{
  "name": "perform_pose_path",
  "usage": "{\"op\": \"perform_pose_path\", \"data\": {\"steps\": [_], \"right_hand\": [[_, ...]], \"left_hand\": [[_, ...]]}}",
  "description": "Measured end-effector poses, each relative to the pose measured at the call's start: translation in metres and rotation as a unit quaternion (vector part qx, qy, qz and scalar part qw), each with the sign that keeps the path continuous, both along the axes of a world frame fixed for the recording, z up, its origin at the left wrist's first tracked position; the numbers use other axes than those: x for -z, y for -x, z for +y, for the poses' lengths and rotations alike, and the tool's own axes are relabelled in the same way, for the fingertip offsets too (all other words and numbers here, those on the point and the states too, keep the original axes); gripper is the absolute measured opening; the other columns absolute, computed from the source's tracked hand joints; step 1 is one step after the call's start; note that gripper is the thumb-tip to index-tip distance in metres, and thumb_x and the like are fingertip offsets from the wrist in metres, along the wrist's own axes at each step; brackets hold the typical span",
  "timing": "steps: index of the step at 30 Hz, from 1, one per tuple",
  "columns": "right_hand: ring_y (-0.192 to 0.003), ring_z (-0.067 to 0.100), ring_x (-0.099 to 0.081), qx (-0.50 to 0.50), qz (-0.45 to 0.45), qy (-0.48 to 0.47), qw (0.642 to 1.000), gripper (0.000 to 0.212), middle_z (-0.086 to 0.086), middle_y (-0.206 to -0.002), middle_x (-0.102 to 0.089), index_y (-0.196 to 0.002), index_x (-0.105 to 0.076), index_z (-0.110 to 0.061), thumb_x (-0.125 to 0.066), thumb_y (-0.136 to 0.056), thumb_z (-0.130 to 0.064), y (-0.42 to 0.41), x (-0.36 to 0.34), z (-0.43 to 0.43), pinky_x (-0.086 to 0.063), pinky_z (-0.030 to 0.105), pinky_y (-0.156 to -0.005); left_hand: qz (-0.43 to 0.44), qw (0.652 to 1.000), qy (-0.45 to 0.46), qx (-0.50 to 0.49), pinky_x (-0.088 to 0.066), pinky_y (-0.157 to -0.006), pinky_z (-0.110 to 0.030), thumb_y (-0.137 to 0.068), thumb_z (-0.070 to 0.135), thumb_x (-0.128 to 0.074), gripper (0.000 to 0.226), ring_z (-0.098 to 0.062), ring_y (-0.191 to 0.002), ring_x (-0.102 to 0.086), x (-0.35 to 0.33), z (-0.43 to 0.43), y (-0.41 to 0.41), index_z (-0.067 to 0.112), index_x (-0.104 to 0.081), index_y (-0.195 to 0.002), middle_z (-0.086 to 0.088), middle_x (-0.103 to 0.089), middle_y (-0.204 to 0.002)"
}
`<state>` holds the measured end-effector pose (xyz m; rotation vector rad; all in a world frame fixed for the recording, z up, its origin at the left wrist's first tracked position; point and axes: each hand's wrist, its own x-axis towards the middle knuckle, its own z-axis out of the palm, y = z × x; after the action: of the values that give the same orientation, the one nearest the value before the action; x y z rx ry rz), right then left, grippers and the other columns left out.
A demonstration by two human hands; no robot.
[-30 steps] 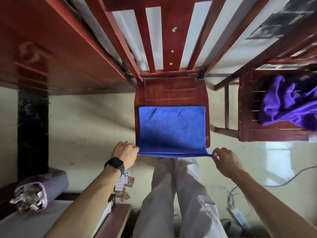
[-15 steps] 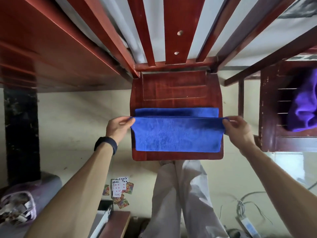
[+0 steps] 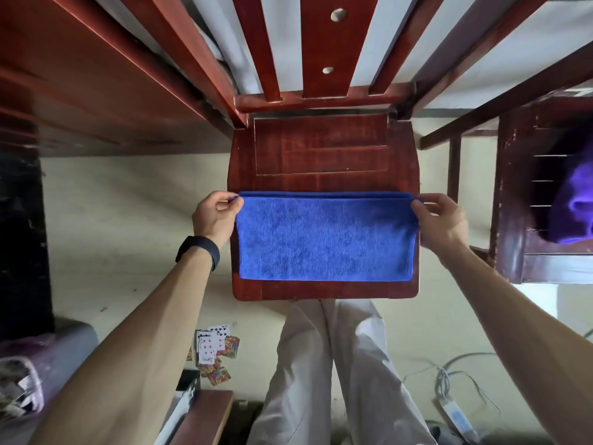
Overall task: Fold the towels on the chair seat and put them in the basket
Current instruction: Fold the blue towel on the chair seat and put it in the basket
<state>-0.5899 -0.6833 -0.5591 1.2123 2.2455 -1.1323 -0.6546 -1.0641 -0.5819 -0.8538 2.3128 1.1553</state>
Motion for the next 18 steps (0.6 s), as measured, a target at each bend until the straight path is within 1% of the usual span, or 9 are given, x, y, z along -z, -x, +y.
{"op": "perform_pose_path", "data": {"steps": [3,6,8,10,11,13,15,16,18], "right_hand": [[-0.076,0.022,-0.068,0.002,0.005,-0.011,1.0,0.011,-0.011,-0.087,-0.07,-0.097,-0.068,-0.035,-0.061,-0.09,-0.038,0.005,0.008,-0.002,-0.06,0.044,-0.074],[-0.084,0.021,-0.068,0.012,0.002,-0.02,1.0,0.013,-0.012,-0.084,-0.069,-0.096,-0.069,-0.033,-0.062,-0.088,-0.041,0.011,0.015,-0.003,-0.058,0.041,-0.083],[-0.09,0.022,-0.068,0.022,-0.009,-0.026,0.999,0.015,-0.01,-0.085,-0.069,-0.093,-0.069,-0.031,-0.062,-0.087,-0.042,0.016,0.019,-0.003,-0.056,0.04,-0.087],[-0.089,0.024,-0.068,0.028,-0.02,-0.033,0.999,0.015,-0.01,-0.081,-0.068,-0.085,-0.067,-0.031,-0.06,-0.084,-0.045,0.021,0.022,-0.004,-0.057,0.043,-0.086],[-0.087,0.024,-0.068,0.03,-0.025,-0.038,0.999,0.017,-0.011,-0.078,-0.068,-0.081,-0.066,-0.031,-0.059,-0.08,-0.047,0.023,0.024,-0.004,-0.057,0.044,-0.084],[-0.086,0.025,-0.067,0.028,-0.037,-0.049,0.998,0.02,-0.01,-0.076,-0.067,-0.081,-0.065,-0.03,-0.057,-0.077,-0.048,0.027,0.025,-0.005,-0.058,0.043,-0.083],[-0.09,0.027,-0.066,0.016,-0.046,-0.071,0.996,0.025,-0.005,-0.081,-0.068,-0.087,-0.064,-0.028,-0.056,-0.075,-0.049,0.029,0.027,-0.005,-0.057,0.042,-0.085],[-0.092,0.028,-0.065,0.016,-0.051,-0.083,0.995,0.029,-0.002,-0.086,-0.068,-0.09,-0.061,-0.028,-0.055,-0.074,-0.051,0.03,0.027,-0.006,-0.056,0.043,-0.087],[-0.097,0.029,-0.061,0.014,-0.04,-0.117,0.992,0.034,0.0,-0.097,-0.065,-0.095,-0.053,-0.025,-0.056,-0.077,-0.054,0.025,0.027,-0.01,-0.052,0.043,-0.089]], "left_hand": [[-0.013,0.999,0.026,0.015,-0.058,-0.081,-0.042,-0.082,0.032,-0.071,0.007,-0.021,-0.084,-0.068,0.002,0.003,0.004,0.031,-0.066,-0.077,0.009,-0.067,-0.079],[-0.013,0.998,0.06,0.032,-0.056,-0.083,-0.037,-0.084,0.028,-0.069,0.004,-0.022,-0.085,-0.067,0.005,0.007,0.008,0.025,-0.067,-0.083,0.005,-0.067,-0.08],[-0.012,0.996,0.081,0.043,-0.054,-0.081,-0.032,-0.086,0.027,-0.067,0.006,-0.022,-0.086,-0.066,0.006,0.01,0.011,0.021,-0.068,-0.088,0.003,-0.067,-0.082],[-0.026,0.991,0.109,0.066,-0.049,-0.074,-0.026,-0.087,0.028,-0.062,0.009,-0.02,-0.083,-0.064,0.005,0.013,0.014,0.021,-0.066,-0.091,0.006,-0.064,-0.08],[-0.037,0.987,0.129,0.084,-0.048,-0.072,-0.026,-0.087,0.03,-0.059,0.01,-0.021,-0.082,-0.063,0.003,0.014,0.016,0.023,-0.064,-0.092,0.007,-0.064,-0.079],[-0.055,0.974,0.177,0.128,-0.051,-0.07,-0.03,-0.086,0.036,-0.054,0.014,-0.026,-0.079,-0.063,-0.001,0.019,0.019,0.025,-0.059,-0.093,0.002,-0.065,-0.082],[-0.052,0.959,0.225,0.166,-0.05,-0.069,-0.034,-0.087,0.037,-0.051,0.017,-0.031,-0.083,-0.061,-0.003,0.024,0.02,0.024,-0.056,-0.096,-0.002,-0.064,-0.088],[-0.034,0.951,0.248,0.182,-0.05,-0.071,-0.037,-0.088,0.035,-0.05,0.018,-0.032,-0.088,-0.06,-0.004,0.027,0.018,0.022,-0.055,-0.099,-0.004,-0.063,-0.095],[0.047,0.928,0.293,0.224,-0.049,-0.076,-0.044,-0.088,0.029,-0.051,0.019,-0.035,-0.098,-0.056,-0.004,0.031,0.01,0.019,-0.054,-0.104,-0.01,-0.058,-0.107]]}}
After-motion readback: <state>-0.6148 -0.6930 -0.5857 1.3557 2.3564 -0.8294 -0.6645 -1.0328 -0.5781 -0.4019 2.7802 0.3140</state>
